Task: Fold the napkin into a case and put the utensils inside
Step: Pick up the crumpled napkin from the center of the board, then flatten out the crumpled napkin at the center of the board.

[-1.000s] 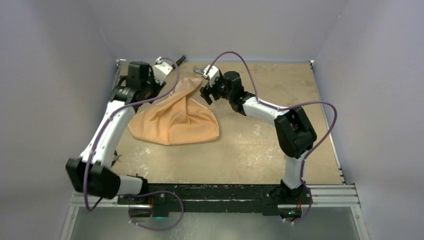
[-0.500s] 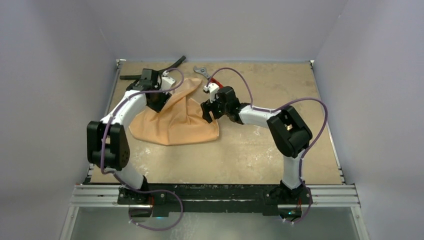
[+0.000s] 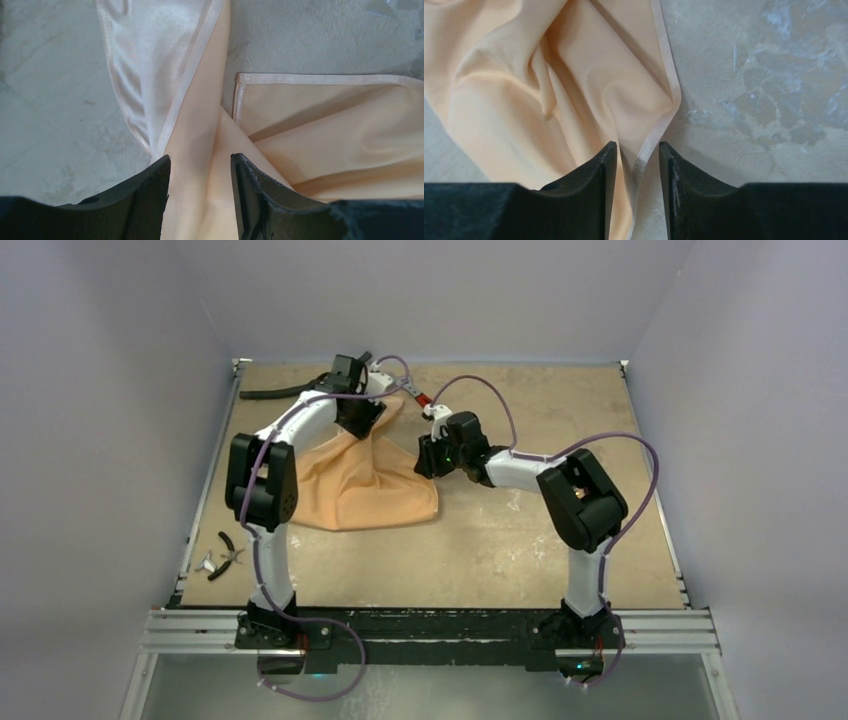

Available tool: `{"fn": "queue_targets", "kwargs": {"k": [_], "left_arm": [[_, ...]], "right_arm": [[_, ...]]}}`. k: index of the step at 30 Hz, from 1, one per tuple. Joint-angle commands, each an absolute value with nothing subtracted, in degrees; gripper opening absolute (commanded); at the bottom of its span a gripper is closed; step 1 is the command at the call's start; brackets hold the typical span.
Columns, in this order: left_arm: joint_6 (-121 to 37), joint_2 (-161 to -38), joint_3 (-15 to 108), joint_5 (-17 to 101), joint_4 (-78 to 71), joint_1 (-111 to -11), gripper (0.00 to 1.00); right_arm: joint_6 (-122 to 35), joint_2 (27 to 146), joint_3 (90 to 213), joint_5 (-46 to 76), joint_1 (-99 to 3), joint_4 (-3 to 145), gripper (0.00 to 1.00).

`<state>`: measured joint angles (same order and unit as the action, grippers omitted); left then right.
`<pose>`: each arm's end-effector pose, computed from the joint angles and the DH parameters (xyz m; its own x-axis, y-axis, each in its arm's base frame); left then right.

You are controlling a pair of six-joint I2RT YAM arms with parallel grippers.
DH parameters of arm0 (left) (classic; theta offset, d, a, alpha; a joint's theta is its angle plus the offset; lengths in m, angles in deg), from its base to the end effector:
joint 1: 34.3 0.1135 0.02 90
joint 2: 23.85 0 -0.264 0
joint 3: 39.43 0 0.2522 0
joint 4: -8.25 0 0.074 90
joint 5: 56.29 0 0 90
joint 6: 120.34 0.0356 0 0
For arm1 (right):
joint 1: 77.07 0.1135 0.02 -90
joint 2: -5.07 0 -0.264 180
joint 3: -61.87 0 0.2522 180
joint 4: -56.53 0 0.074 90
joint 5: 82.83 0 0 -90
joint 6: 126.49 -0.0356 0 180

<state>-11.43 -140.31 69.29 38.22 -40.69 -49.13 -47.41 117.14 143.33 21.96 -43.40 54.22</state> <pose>0.4320 -0.1173 0.2244 -0.6680 0.5111 -0.5410 0.5427 0.8319 0.1159 0.3543 0.2469 0.1783 -0.5244 -0.1293 -0.8416 -0.6353 0.7175 0.2856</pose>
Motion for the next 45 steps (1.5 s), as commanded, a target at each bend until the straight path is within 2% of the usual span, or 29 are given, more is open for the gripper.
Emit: {"fn": "queue_targets", "kwargs": {"k": [1, 3, 5, 6, 7, 12, 23, 28, 36, 43, 45], "left_arm": [[-12.6, -144.5, 71.2, 37.4, -41.6, -49.1, 0.43], [-11.8, -145.3, 70.2, 37.3, -42.2, -49.1, 0.25], [-11.2, -145.5, 69.2, 36.9, -42.8, -49.1, 0.02], [-11.2, -145.3, 68.5, 36.1, -42.9, -49.1, 0.00], [-11.2, -144.8, 67.8, 35.4, -42.7, -49.2, 0.00], [-11.7, -136.7, 64.8, 32.4, -38.6, -49.1, 0.00], [-17.7, -126.4, 71.1, 31.1, -42.6, -49.1, 0.00], [-18.8, -123.4, 72.0, 32.7, -44.4, -49.1, 0.00], [-19.2, -119.9, 73.1, 34.9, -46.2, -49.1, 0.00], [-21.4, -124.1, 99.0, 40.7, -60.5, -49.5, 0.00], [-21.7, -122.6, 98.5, 41.5, -62.0, -49.8, 0.00]], "right_arm": [[-51.4, 114.2, 140.3, 27.0, -44.4, 51.2, 0.36], [-51.4, 114.1, 140.5, 28.3, -44.6, 51.5, 0.28], [-51.7, 114.5, 141.5, 29.4, -44.7, 52.5, 0.11], [-52.0, 114.8, 142.2, 30.0, -44.8, 53.1, 0.03], [-52.2, 115.0, 143.2, 30.3, -44.9, 53.7, 0.00], [-53.7, 112.7, 145.8, 25.7, -46.0, 55.8, 0.00], [-58.2, 84.7, 133.1, -1.6, -51.9, 55.9, 0.00], [-58.0, 80.5, 131.6, -6.7, -52.2, 59.4, 0.00], [-57.5, 78.8, 130.6, -7.6, -52.2, 60.9, 0.00], [-53.1, 69.8, 136.9, -2.7, -52.2, 61.2, 0.00], [-52.8, 67.2, 137.9, 0.1, -52.2, 62.6, 0.00]]}}
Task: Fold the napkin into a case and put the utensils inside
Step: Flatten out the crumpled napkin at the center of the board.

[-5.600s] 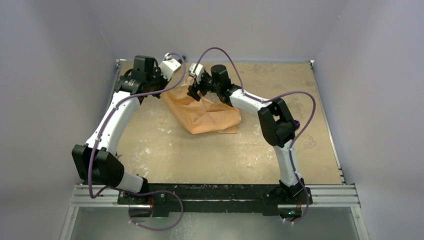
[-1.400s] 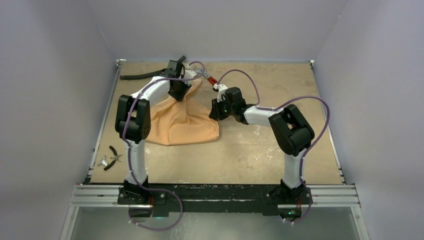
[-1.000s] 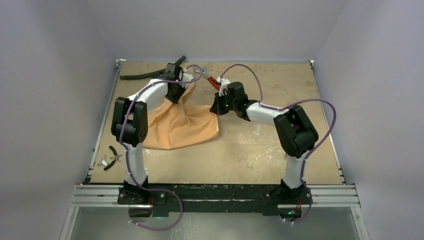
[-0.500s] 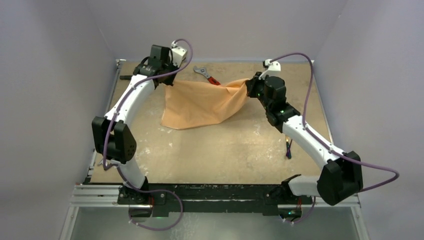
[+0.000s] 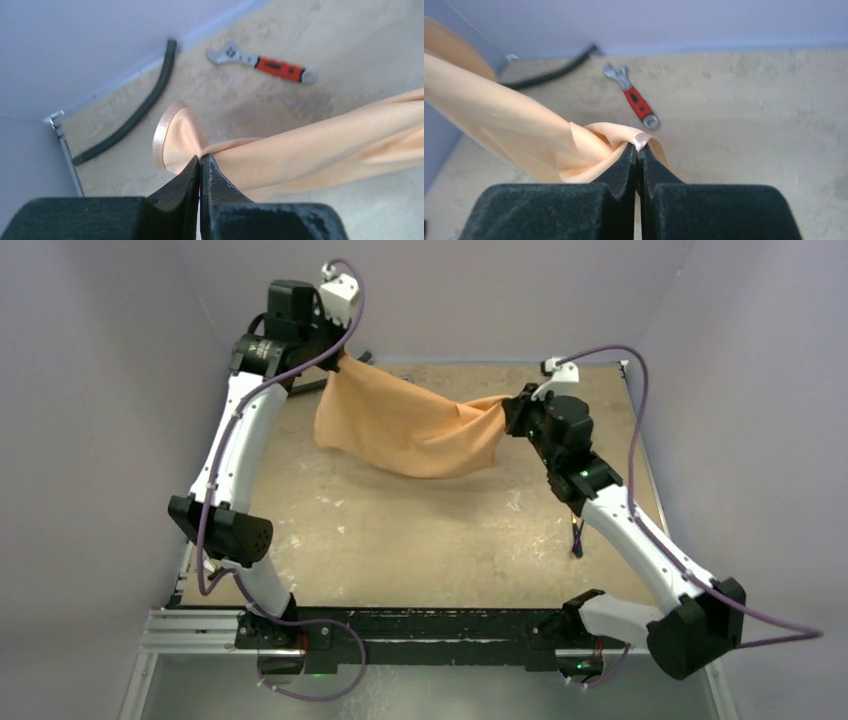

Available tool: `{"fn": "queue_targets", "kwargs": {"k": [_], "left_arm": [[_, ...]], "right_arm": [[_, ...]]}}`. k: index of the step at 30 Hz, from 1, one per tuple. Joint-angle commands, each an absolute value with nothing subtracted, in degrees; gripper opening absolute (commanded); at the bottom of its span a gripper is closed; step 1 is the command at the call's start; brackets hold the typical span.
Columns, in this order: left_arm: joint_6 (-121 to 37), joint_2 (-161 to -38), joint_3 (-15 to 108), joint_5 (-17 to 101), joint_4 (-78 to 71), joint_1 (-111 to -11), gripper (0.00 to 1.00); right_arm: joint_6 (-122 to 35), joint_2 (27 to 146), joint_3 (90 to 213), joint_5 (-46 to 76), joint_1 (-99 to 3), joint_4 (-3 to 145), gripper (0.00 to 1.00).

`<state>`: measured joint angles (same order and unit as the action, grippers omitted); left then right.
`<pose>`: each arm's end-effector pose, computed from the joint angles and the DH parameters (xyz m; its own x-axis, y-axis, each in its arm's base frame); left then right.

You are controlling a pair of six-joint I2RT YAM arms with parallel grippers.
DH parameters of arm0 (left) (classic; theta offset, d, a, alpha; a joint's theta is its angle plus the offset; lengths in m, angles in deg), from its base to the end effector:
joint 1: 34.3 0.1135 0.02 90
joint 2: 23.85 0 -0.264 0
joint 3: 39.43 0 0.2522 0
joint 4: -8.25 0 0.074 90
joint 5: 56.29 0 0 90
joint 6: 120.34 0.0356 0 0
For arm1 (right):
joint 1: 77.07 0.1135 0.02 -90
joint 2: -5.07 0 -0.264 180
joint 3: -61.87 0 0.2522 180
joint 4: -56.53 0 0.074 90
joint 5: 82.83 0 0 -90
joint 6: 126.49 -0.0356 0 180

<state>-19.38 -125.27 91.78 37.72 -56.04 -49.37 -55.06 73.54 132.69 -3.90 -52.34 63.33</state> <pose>0.3676 -0.1016 0.4355 -0.4771 0.3249 -0.8166 0.4133 0.9030 0.1178 0.2606 0.1125 0.3610 -0.1422 0.2786 -0.9498 -0.2019 0.9312 0.3034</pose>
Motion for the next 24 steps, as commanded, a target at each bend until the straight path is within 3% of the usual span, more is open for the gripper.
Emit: {"fn": "queue_targets", "kwargs": {"k": [1, 6, 10, 14, 24], "left_arm": [[-21.5, -121.4, 97.2, 41.6, -62.3, -49.9, 0.00], [-20.8, -114.5, 88.7, 42.5, -62.9, -50.1, 0.00], [-20.0, -112.6, 84.2, 41.3, -60.7, -50.0, 0.00], [-19.5, -116.6, 82.5, 39.2, -57.2, -50.2, 0.00], [-21.3, -133.0, 81.1, 28.4, -39.3, -51.1, 0.00]], "right_arm": [[-52.9, 66.2, 138.5, 1.5, -52.2, 63.9, 0.00], [-53.4, 62.1, 140.8, 10.3, -52.2, 69.9, 0.00], [-53.9, 64.2, 143.5, 6.2, -52.2, 73.9, 0.00], [-54.0, 72.5, 146.3, 2.2, -52.6, 74.7, 0.00], [-50.6, 97.9, 152.0, -4.7, -56.9, 61.2, 0.00]]}}
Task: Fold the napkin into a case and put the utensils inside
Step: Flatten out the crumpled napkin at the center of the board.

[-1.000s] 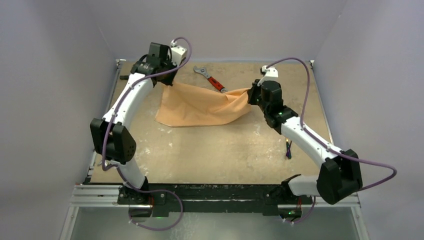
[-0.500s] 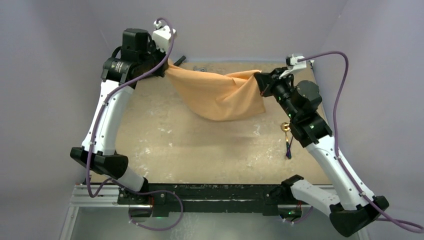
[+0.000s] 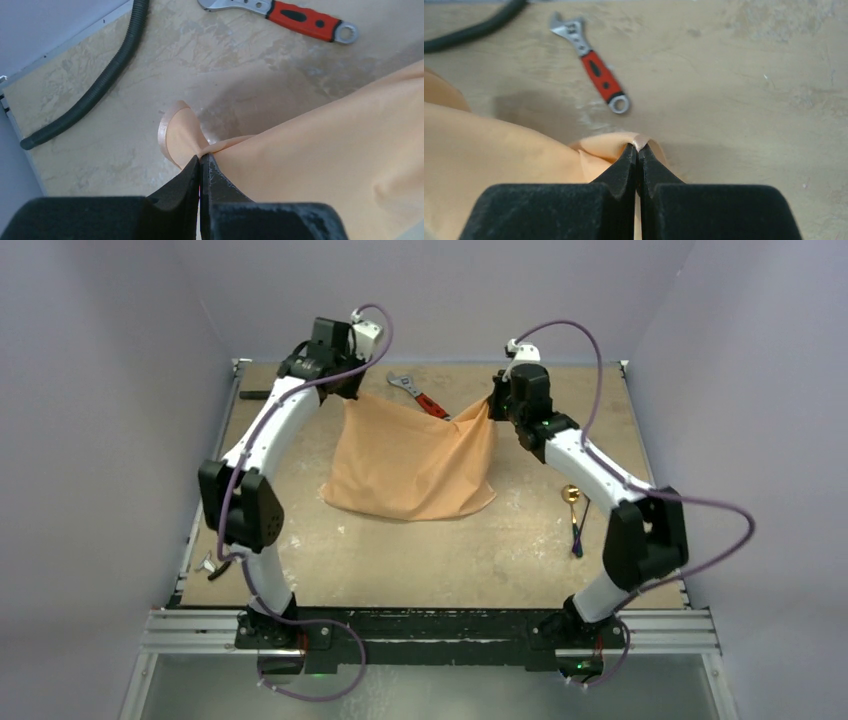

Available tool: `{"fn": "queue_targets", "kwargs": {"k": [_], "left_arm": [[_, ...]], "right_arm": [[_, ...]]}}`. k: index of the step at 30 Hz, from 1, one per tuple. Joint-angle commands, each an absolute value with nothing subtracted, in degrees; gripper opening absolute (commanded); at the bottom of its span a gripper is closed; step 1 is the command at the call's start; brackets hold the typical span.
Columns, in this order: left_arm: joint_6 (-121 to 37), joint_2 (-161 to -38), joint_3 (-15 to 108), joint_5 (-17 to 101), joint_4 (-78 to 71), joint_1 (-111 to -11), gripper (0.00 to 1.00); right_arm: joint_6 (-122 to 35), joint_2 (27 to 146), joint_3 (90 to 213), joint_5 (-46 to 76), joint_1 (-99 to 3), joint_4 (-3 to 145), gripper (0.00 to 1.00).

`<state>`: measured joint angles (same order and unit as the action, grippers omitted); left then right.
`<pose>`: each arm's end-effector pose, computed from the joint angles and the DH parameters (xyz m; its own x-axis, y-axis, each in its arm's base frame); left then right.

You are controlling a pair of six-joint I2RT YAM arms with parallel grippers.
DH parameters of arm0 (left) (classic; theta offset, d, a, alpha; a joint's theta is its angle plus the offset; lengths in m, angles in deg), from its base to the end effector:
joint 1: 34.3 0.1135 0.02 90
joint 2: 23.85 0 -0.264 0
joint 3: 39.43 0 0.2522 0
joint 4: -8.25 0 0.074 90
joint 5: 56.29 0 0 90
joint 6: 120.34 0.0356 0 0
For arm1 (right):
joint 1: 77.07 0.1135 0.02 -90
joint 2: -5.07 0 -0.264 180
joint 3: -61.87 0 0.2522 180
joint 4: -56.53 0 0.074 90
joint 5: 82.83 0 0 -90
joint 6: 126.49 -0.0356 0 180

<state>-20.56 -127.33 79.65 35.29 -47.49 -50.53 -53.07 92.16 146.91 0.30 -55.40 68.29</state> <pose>0.3917 -0.1150 0.3674 -0.5591 0.3396 -0.7564 0.4004 0.9094 0.1123 0.3406 0.1308 0.3420 -0.2864 0.1910 -0.9389 -0.1846 0.9506 0.2497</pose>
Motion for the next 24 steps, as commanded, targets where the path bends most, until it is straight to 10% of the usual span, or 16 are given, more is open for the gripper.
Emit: {"fn": "queue_targets", "kwargs": {"k": [1, 4, 10, 24], "left_arm": [[-21.0, -134.3, 81.2, 26.4, -38.9, -51.2, 0.00], [-16.8, -136.0, 79.8, 21.9, -39.8, -51.2, 0.35], [-8.3, -122.9, 65.3, 20.9, -34.7, -51.1, 0.84], [12.9, -113.4, 38.3, 36.8, -50.2, -50.2, 0.82]], "right_arm": [[-50.2, 100.2, 153.2, -4.7, -57.0, 60.9, 0.00], [-49.6, 104.8, 156.9, -4.4, -57.0, 61.9, 0.16], [-50.1, 101.0, 151.0, -11.8, -55.4, 63.4, 0.94], [-65.1, 81.7, 121.0, -6.3, -51.7, 73.6, 0.88]]}}
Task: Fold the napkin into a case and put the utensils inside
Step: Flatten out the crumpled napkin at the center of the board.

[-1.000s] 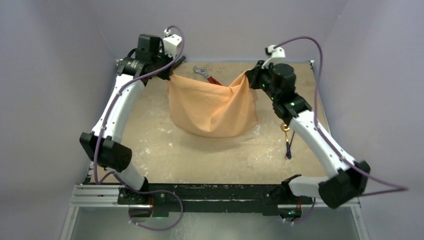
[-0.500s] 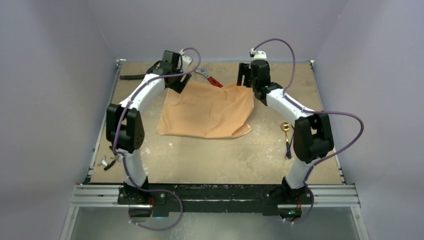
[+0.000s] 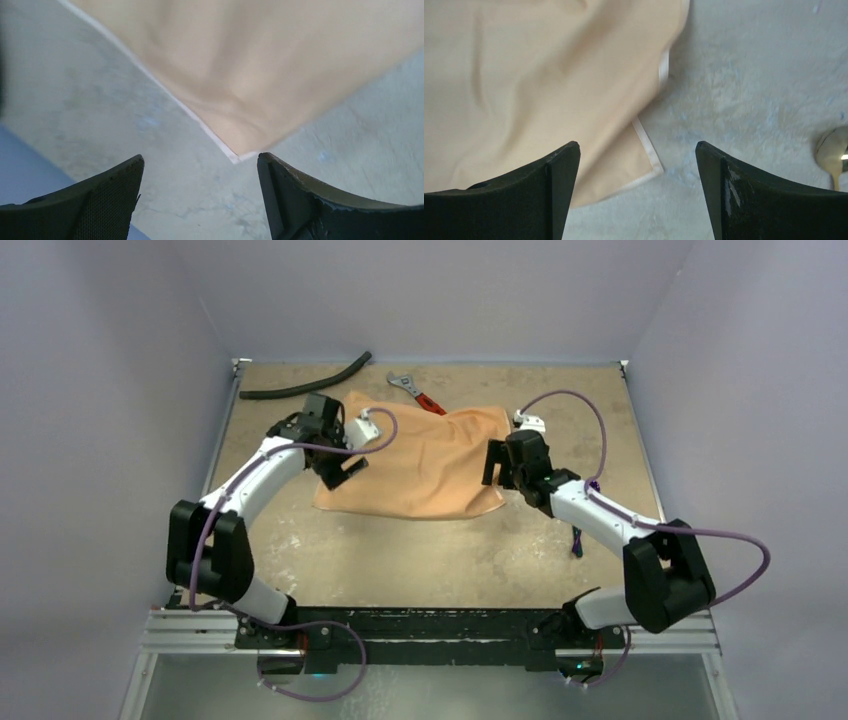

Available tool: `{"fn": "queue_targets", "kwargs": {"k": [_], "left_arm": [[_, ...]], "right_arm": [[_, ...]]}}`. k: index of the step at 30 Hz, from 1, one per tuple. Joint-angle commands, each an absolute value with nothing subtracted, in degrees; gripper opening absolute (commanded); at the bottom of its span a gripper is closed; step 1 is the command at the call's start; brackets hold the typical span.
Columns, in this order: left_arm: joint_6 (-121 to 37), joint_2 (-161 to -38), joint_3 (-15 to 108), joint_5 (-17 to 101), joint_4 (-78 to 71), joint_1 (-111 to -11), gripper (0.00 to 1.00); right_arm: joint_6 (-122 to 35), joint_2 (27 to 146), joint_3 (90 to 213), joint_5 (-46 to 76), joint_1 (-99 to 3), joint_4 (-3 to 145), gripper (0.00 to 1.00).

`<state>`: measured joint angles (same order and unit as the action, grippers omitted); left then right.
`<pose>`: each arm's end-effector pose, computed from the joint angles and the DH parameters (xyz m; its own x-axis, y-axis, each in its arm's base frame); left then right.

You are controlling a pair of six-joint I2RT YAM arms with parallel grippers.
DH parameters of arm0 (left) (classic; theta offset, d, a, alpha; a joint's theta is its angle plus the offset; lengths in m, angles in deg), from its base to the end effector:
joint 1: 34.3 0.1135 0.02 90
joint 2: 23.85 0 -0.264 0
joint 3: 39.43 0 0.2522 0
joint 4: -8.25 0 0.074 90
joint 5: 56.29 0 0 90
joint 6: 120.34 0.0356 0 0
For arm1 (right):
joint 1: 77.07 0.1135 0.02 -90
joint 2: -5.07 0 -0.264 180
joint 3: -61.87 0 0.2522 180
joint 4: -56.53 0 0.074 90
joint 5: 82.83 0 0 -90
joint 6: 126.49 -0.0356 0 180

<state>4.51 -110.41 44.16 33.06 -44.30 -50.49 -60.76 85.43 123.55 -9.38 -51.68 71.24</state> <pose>0.3056 -0.0883 0.2736 -0.4939 0.7384 -0.4592 0.6761 0.6582 0.3312 0.2799 0.1216 0.2335 -0.5339 0.1828 -0.8256 0.0255 0.9794 0.2003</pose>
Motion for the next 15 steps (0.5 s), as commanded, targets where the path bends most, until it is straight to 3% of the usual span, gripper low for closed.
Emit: {"fn": "queue_targets", "kwargs": {"k": [1, 9, 15], "left_arm": [[13.6, -114.1, 36.6, 36.3, -49.2, -50.2, 0.82], [14.8, -119.8, 31.5, 30.7, -39.3, -50.1, 0.79], [14.6, -120.9, 30.8, 30.9, -35.7, -50.1, 0.73]], "right_arm": [[-65.3, 82.1, 120.4, -4.9, -51.7, 73.2, 0.86], [-67.5, 89.7, 116.8, 2.0, -51.7, 66.7, 0.75], [-67.4, 92.9, 116.9, 0.5, -51.7, 66.2, 0.66]]}}
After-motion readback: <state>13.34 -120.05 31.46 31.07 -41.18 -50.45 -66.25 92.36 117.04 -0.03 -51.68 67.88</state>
